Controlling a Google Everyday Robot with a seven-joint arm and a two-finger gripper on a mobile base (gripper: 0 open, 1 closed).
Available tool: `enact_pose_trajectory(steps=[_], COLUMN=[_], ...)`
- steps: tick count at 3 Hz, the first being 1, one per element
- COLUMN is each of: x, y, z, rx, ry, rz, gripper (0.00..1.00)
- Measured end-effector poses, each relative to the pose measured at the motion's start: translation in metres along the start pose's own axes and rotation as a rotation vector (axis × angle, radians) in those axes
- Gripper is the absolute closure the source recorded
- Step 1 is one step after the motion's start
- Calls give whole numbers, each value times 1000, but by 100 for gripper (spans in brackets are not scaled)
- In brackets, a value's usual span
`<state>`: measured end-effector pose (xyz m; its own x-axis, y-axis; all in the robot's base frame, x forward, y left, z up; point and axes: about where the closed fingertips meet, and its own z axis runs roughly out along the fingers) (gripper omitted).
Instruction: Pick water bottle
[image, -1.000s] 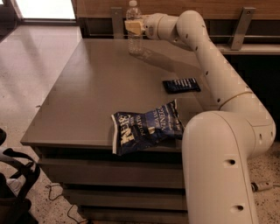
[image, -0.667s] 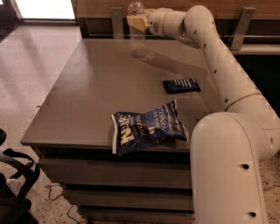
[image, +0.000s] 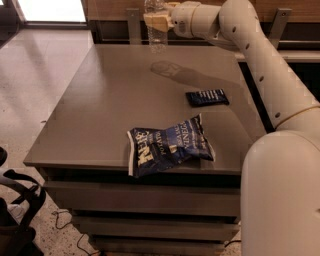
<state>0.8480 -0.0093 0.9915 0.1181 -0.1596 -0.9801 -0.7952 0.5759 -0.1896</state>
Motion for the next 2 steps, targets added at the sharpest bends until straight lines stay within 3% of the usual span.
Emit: enact_pose_trajectory(steps=[2], x=[-17], y=[29], z=[-15], rx=[-8], ry=[9], rz=[-75], gripper=[100])
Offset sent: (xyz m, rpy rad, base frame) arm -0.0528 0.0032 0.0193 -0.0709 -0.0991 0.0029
